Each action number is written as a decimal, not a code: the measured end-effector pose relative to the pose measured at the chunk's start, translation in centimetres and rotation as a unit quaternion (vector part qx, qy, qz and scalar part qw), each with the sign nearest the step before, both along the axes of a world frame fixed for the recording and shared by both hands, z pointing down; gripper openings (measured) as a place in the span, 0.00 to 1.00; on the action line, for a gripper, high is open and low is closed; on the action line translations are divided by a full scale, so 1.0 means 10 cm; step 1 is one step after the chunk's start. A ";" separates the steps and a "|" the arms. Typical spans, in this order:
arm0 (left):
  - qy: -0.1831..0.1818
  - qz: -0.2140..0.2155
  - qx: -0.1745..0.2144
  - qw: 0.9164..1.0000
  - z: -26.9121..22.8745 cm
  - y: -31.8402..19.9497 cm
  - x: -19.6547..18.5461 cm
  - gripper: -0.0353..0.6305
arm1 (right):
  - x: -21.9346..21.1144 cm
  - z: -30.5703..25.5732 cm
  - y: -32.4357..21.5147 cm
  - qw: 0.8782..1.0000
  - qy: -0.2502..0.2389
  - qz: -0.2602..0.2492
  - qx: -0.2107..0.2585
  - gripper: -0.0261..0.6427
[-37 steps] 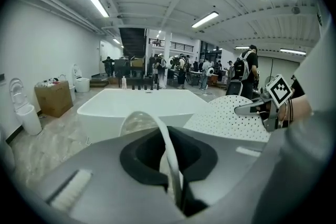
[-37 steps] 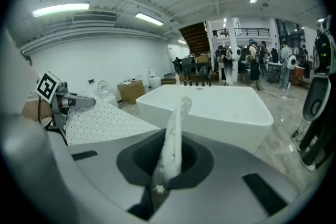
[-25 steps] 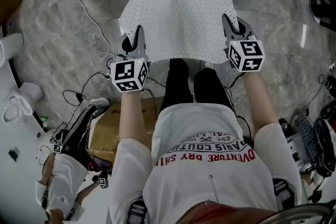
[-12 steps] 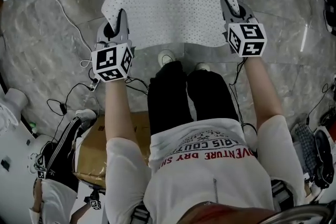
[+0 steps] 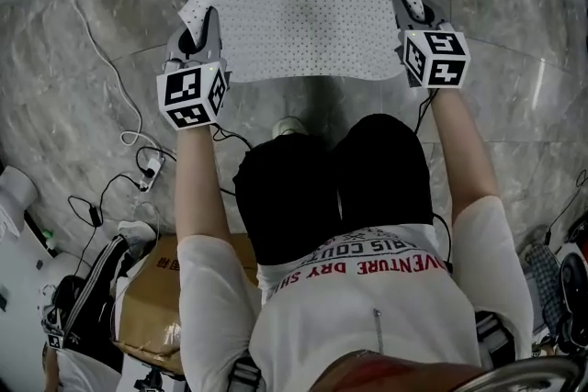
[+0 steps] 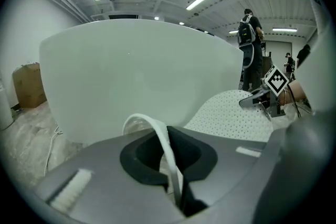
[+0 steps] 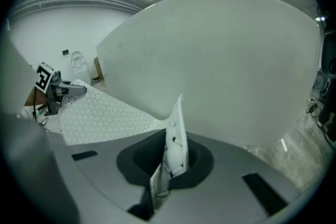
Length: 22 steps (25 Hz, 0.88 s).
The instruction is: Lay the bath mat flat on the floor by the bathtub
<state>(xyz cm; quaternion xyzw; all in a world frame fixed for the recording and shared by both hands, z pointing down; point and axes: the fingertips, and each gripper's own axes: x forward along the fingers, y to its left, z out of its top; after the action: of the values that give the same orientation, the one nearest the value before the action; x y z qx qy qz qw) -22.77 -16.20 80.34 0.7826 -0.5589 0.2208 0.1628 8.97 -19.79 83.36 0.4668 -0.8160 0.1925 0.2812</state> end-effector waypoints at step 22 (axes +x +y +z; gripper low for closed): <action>-0.049 -0.042 -0.166 0.984 1.94 0.01 -0.40 0.15 | 0.52 1.65 -0.02 0.990 0.092 0.049 -0.097 0.06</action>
<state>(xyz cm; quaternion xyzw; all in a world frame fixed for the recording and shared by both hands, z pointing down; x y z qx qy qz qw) -26.81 -16.14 99.78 0.7085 -0.5544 0.3417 0.2719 14.20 -20.00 99.82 0.4929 -0.7402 0.2404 0.3891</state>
